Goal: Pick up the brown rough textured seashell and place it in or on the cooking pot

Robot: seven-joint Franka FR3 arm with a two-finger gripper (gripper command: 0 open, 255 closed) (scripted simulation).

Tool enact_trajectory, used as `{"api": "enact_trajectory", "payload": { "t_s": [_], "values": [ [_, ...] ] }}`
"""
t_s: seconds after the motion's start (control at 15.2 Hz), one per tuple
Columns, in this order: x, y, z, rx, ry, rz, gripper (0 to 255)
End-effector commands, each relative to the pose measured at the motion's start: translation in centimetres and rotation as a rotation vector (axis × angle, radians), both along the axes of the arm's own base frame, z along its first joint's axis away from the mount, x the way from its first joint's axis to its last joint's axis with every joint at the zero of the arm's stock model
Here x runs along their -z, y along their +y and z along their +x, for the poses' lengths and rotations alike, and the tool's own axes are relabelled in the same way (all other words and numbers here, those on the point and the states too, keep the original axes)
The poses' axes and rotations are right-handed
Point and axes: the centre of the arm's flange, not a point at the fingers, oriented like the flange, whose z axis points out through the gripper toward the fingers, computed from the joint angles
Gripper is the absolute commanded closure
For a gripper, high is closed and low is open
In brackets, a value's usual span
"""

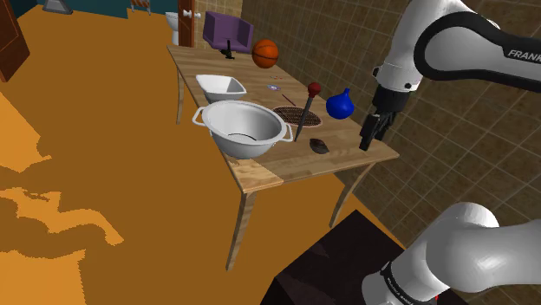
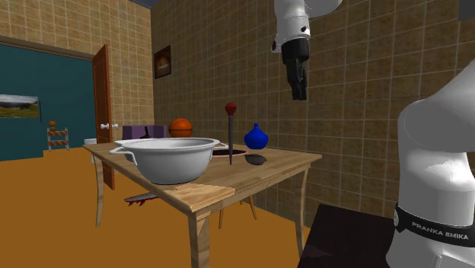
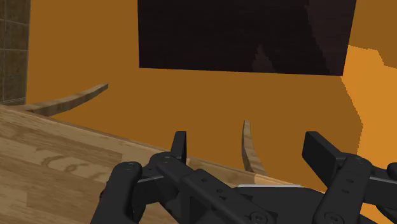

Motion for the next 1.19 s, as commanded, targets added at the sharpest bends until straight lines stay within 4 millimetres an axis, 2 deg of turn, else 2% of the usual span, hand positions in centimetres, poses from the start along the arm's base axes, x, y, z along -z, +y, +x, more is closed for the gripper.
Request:
{"api": "enact_trajectory", "payload": {
  "t_s": [0.0, 0.53, 1.12],
  "values": [
    [0.0, 0.0, 0.0, 0.000, 0.000, 0.000, 0],
    [8.9, -1.7, 1.8, -0.017, -0.185, -0.156, 0],
    [17.8, -5.1, 5.7, -0.035, -0.393, -0.331, 0]
  ]
}}
